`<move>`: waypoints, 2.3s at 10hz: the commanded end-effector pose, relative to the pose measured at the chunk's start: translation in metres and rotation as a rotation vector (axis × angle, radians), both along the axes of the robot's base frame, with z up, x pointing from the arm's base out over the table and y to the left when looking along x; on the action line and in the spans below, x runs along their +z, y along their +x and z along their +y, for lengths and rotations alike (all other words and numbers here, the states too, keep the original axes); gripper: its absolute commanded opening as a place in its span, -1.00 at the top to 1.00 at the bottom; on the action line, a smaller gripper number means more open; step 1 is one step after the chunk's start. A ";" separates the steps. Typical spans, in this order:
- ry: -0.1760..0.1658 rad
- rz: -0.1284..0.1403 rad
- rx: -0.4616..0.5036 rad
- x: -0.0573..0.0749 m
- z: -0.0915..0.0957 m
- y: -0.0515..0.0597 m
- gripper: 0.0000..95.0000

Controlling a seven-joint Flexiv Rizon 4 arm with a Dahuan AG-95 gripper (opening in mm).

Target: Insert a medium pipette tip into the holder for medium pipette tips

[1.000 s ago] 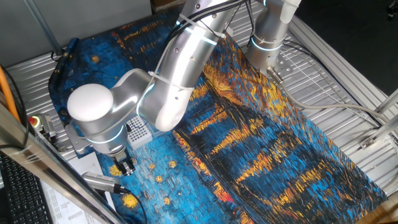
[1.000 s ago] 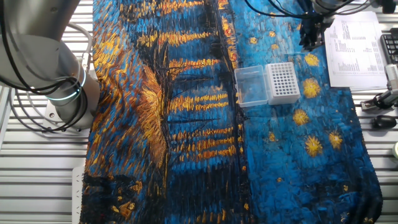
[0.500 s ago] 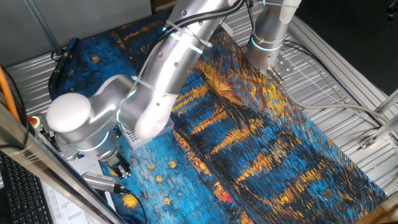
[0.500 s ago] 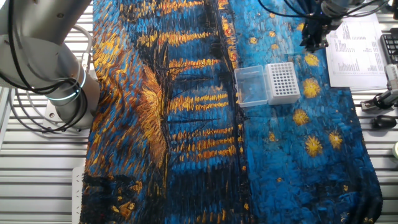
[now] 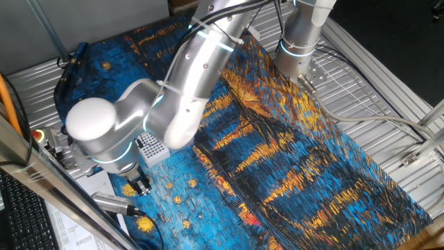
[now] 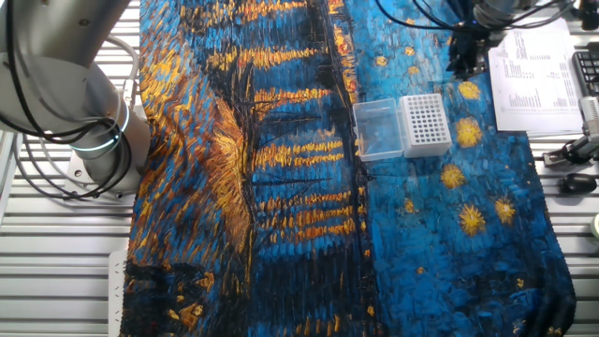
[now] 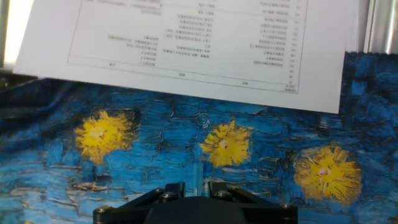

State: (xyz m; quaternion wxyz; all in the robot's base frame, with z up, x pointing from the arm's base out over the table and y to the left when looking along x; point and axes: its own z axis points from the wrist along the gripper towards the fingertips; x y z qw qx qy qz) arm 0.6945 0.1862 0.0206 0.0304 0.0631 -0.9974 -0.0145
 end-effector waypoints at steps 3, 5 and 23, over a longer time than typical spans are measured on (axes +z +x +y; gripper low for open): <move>0.000 -0.030 0.004 -0.007 -0.002 -0.002 0.60; -0.001 -0.032 0.005 -0.007 -0.002 -0.002 0.60; -0.001 -0.042 0.012 -0.013 0.002 0.004 0.60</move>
